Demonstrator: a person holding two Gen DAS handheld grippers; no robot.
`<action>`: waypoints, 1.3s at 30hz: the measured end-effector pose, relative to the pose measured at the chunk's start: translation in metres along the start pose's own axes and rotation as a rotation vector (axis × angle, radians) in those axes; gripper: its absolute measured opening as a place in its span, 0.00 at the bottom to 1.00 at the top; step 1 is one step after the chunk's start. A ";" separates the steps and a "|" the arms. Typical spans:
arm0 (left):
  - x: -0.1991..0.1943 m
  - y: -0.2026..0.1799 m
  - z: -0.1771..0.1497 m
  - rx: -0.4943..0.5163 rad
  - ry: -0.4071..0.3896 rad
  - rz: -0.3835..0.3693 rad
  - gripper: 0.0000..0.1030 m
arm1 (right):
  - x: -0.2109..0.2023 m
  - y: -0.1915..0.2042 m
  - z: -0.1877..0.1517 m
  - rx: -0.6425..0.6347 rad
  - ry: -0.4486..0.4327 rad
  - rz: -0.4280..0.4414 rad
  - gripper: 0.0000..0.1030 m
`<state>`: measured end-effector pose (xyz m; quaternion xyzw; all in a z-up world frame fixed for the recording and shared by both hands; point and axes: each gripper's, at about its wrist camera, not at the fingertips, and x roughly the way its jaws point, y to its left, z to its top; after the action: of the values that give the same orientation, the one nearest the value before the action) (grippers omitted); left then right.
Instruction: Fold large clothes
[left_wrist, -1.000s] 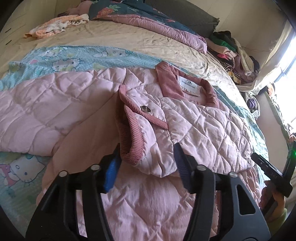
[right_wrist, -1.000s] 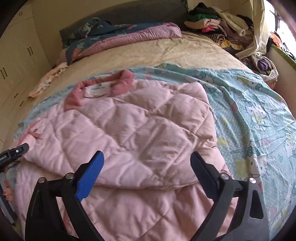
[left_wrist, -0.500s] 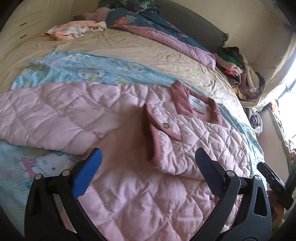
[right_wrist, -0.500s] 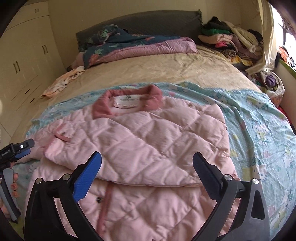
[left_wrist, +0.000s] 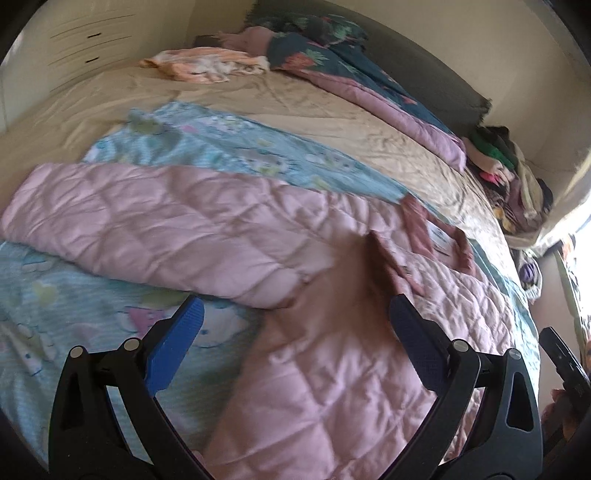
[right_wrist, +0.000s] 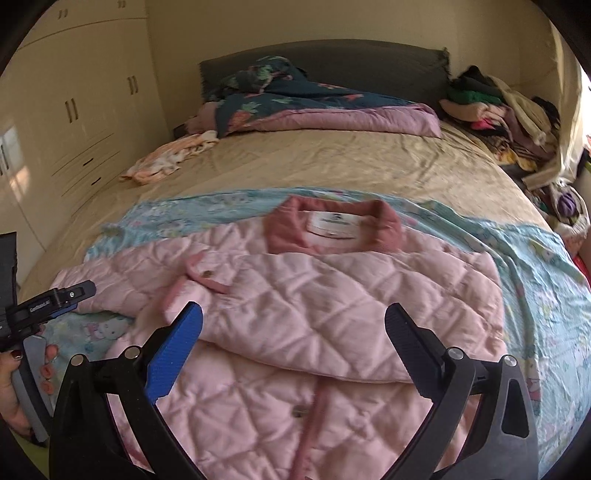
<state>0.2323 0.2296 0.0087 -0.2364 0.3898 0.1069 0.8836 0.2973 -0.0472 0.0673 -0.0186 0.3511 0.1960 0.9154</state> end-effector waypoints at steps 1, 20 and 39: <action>-0.002 0.007 -0.001 -0.010 -0.001 0.007 0.91 | 0.001 0.006 0.000 -0.006 0.001 0.007 0.96; -0.016 0.101 -0.001 -0.140 -0.020 0.100 0.91 | 0.029 0.116 0.000 -0.136 0.045 0.117 0.96; 0.004 0.174 0.003 -0.280 -0.025 0.159 0.91 | 0.057 0.176 -0.013 -0.205 0.096 0.178 0.96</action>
<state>0.1714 0.3817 -0.0508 -0.3242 0.3774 0.2329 0.8356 0.2623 0.1328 0.0382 -0.0903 0.3729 0.3103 0.8698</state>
